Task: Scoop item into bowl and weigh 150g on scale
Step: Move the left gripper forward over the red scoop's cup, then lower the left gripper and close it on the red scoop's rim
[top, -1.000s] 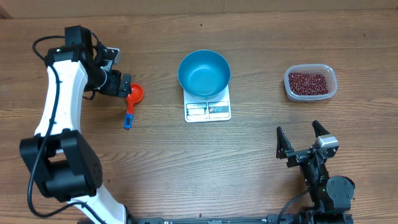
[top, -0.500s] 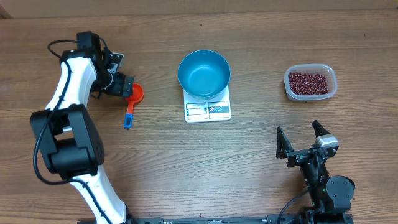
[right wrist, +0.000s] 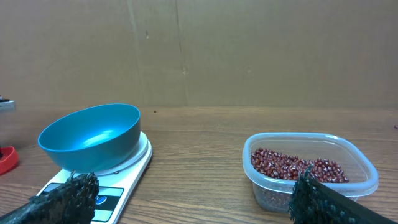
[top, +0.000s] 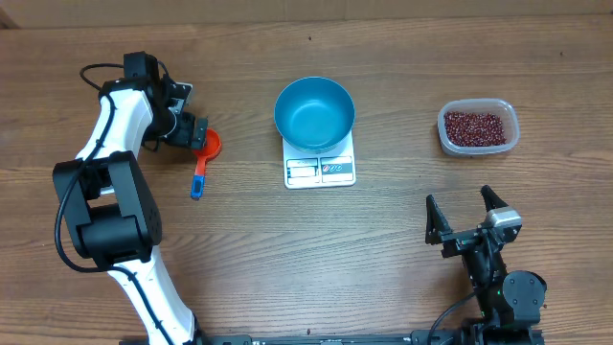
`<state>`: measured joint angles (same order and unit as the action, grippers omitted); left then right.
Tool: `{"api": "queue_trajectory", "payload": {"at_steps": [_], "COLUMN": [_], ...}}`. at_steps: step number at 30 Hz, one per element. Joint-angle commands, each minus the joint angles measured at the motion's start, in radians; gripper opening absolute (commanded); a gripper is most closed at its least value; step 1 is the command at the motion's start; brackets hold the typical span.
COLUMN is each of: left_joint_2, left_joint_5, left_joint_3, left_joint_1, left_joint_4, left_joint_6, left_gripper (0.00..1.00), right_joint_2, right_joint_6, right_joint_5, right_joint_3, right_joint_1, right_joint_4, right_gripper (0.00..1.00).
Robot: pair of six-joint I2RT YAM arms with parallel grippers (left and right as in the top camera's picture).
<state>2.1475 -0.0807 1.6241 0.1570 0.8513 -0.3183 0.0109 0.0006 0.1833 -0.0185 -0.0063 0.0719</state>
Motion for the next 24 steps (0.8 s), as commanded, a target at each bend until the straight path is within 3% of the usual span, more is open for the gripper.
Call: {"api": "queue_trajectory", "payload": {"at_steps": [1,24], "left_joint_2": [0.013,0.040], "left_joint_5": [0.003,0.062], "left_joint_3": [0.022,0.014], "left_joint_1": [-0.001,-0.040], "left_joint_4": [-0.016,0.008], "left_joint_6": [-0.017,-0.006], "left_gripper": [1.00,1.00], "right_joint_2": [-0.008,-0.008], "right_joint_6": [-0.002,-0.002], "right_joint_5": [-0.003,-0.003], "right_joint_3": [0.011,0.011], "right_joint_1": [0.000,0.000], "right_joint_4": [-0.003,-0.003], "right_gripper": [1.00,1.00]}}
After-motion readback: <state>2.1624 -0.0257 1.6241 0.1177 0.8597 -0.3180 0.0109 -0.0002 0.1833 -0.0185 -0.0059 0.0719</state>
